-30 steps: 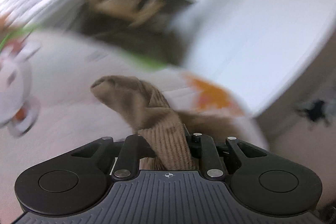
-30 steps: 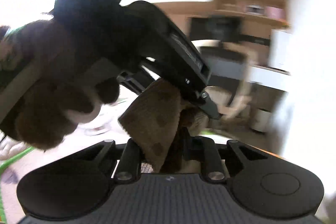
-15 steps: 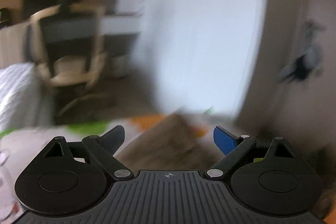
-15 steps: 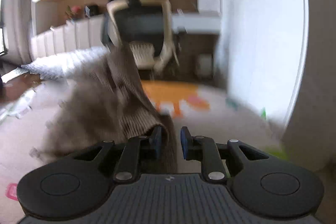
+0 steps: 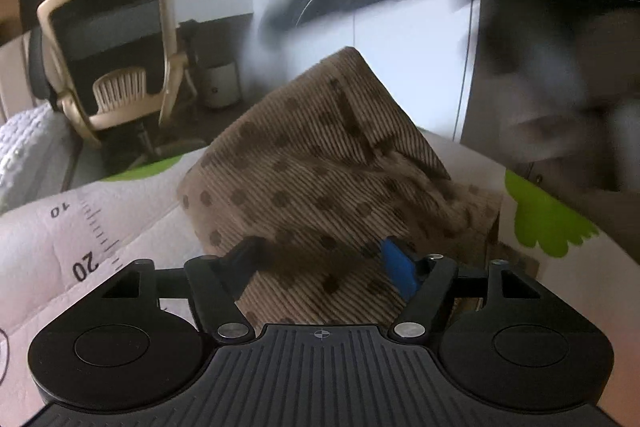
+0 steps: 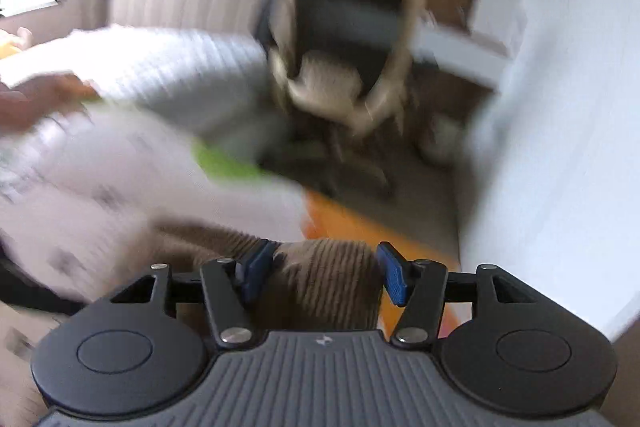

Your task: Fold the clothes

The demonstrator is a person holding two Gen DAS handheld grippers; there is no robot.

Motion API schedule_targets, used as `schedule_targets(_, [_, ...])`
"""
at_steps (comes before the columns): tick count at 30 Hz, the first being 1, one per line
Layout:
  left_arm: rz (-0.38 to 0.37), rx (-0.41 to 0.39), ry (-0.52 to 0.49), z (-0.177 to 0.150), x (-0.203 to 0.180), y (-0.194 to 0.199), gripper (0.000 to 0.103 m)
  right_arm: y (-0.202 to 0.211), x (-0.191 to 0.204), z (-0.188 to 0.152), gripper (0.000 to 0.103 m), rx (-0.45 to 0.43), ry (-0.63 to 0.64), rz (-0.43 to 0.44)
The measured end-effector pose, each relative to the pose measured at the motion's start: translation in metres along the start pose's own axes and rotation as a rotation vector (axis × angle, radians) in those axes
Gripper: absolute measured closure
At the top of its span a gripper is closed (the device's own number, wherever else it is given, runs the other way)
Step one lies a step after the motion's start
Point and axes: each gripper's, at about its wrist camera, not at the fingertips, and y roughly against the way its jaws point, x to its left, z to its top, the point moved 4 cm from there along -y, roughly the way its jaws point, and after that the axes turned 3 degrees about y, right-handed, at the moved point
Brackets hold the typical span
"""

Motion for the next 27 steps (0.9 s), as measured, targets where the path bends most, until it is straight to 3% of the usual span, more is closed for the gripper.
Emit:
schedule_targets(4, [-0.037, 0.007, -0.005, -0.002, -0.004, 0.008, 0.018, -0.007, -0.028, -0.036, 0.047, 0.040, -0.109, -0.059])
schedule_targets(8, [-0.050, -0.008, 0.005, 0.001, -0.001, 0.008, 0.010, 0.010, -0.037, -0.057, 0.046, 0.050, -0.086, -0.103])
schedule_targets(13, [-0.024, -0.020, 0.029, 0.007, 0.007, 0.012, 0.010, 0.028, -0.044, -0.091, 0.046, 0.114, -0.090, -0.130])
schedule_targets(18, [-0.001, 0.008, 0.010, 0.004, 0.010, 0.002, 0.010, 0.069, -0.033, -0.126, 0.046, 0.102, -0.165, -0.023])
schedule_targets(21, [0.001, 0.021, 0.001, 0.002, 0.009, -0.003, 0.009, 0.088, -0.016, -0.146, 0.045, 0.107, -0.146, 0.011])
schedule_targets(24, [-0.002, 0.031, -0.006, 0.001, 0.007, -0.007, 0.009, 0.104, -0.009, -0.143, 0.045, 0.084, -0.101, 0.020])
schedule_targets(27, [-0.011, 0.044, -0.026, -0.002, 0.006, -0.013, 0.009, 0.127, -0.020, -0.114, 0.043, -0.045, -0.201, 0.071])
